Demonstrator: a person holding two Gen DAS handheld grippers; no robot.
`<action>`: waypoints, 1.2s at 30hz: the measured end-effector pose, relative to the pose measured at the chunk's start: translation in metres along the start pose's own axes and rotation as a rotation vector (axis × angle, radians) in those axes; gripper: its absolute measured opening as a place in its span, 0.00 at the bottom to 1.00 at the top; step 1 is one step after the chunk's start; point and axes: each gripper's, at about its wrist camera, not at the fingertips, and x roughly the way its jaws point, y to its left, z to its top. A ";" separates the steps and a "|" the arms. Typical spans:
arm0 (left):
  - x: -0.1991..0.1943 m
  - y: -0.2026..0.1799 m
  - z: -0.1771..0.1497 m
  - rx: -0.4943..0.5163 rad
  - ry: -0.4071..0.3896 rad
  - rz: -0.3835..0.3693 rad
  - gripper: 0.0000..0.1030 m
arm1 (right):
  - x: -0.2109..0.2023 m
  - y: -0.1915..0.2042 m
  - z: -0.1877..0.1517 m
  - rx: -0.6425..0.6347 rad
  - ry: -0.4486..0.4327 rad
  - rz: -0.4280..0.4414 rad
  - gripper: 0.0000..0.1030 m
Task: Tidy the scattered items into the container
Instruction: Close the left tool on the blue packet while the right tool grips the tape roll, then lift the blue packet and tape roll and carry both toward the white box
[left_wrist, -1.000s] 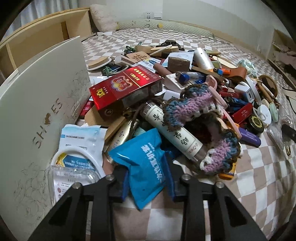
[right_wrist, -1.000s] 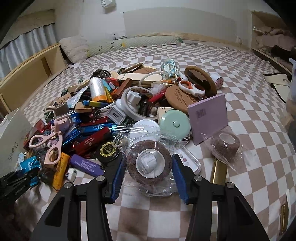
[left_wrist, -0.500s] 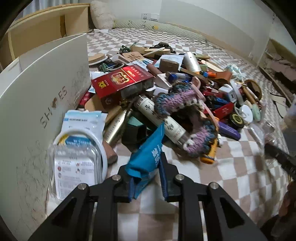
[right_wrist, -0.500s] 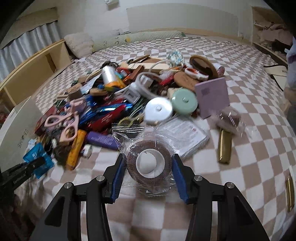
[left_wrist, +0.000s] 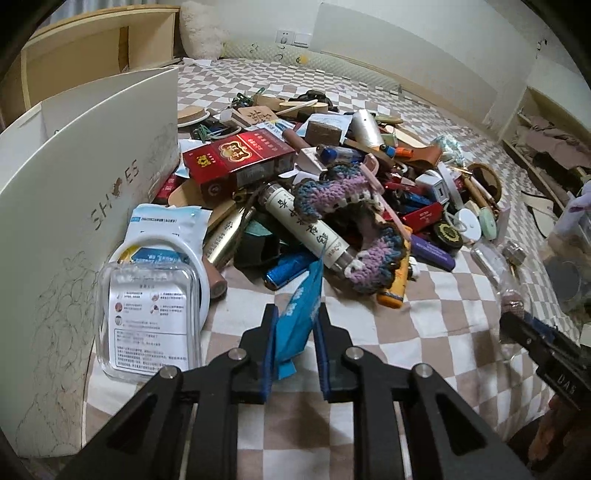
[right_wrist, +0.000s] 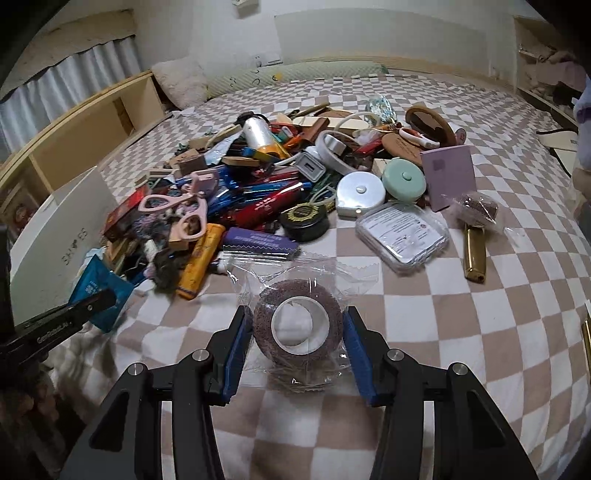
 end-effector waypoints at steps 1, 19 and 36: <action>-0.002 0.000 0.000 0.000 -0.002 -0.006 0.18 | -0.002 0.002 -0.001 0.001 -0.001 0.004 0.49; -0.078 -0.006 0.017 0.010 -0.166 -0.105 0.18 | -0.049 0.030 0.022 -0.015 -0.118 0.070 0.49; -0.175 0.044 0.065 0.010 -0.382 -0.004 0.18 | -0.090 0.127 0.086 -0.136 -0.265 0.218 0.49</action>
